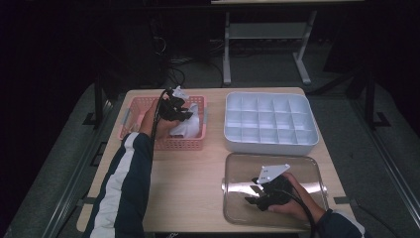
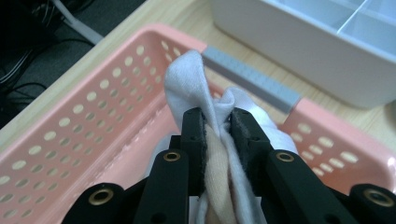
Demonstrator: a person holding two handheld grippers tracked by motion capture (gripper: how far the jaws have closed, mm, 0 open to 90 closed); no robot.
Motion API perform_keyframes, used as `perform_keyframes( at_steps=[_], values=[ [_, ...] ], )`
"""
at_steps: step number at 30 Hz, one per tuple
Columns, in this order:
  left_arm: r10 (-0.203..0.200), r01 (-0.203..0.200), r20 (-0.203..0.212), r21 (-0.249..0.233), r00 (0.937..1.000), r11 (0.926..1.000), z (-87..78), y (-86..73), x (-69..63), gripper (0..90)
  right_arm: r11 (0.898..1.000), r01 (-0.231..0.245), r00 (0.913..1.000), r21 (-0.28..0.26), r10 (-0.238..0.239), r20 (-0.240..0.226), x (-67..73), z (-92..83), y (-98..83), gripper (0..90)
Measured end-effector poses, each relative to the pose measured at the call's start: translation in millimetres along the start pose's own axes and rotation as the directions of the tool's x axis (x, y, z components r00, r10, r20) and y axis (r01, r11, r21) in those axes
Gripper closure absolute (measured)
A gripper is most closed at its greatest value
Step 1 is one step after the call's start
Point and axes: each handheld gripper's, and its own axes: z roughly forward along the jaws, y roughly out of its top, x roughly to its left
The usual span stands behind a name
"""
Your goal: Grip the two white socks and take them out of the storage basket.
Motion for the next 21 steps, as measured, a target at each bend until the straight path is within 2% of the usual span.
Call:
perform_keyframes(
  at_steps=[2,5,6,8,10,12,15,19,21],
  values=[
    [-0.003,0.003,0.002,-0.006,1.0000,1.0000,-1.3,-0.7,0.6,75.5,1.000,-0.002,1.0000,0.002,0.002,0.001,-0.4,0.5,-0.2,31.3],
    [0.013,-0.014,-0.008,-0.021,0.9999,0.9997,-6.0,-0.9,2.3,75.1,1.000,-0.003,1.0000,0.006,0.003,-0.003,0.0,1.0,-0.4,31.2],
    [0.003,-0.003,-0.011,-0.029,0.9999,0.9996,-7.3,-1.5,2.7,73.9,1.000,-0.002,1.0000,0.005,0.002,-0.004,0.0,1.2,-0.5,31.2],
    [0.018,-0.018,-0.024,-0.016,0.9995,0.9997,-8.4,-2.1,4.1,70.9,1.000,0.000,1.0000,0.005,0.000,-0.009,0.3,1.3,-0.5,31.3],
    [0.005,-0.006,-0.026,-0.012,0.9997,0.9999,-7.5,-3.9,5.3,69.6,1.000,0.005,0.9999,0.005,-0.005,-0.011,0.7,1.6,-0.6,31.3],
    [-0.018,0.018,-0.026,-0.004,0.9995,0.9998,-4.8,-5.6,7.3,61.9,1.000,0.008,0.9999,0.009,-0.007,-0.014,1.3,1.9,-0.5,31.4],
    [-0.027,0.027,-0.028,-0.002,0.9992,0.9996,1.5,-6.3,7.4,57.6,1.000,0.021,0.9996,0.011,-0.021,-0.016,1.5,2.4,-0.6,31.3],
    [0.003,-0.002,-0.037,0.040,0.9993,0.9992,13.6,-4.5,4.4,43.7,1.000,0.025,0.9994,0.017,-0.025,-0.022,0.9,2.8,-1.3,31.3],
    [0.024,-0.022,-0.034,0.056,0.9991,0.9982,19.0,-3.8,3.2,44.2,1.000,0.025,0.9994,0.018,-0.025,-0.023,0.8,2.9,-1.4,31.3]
  ],
)
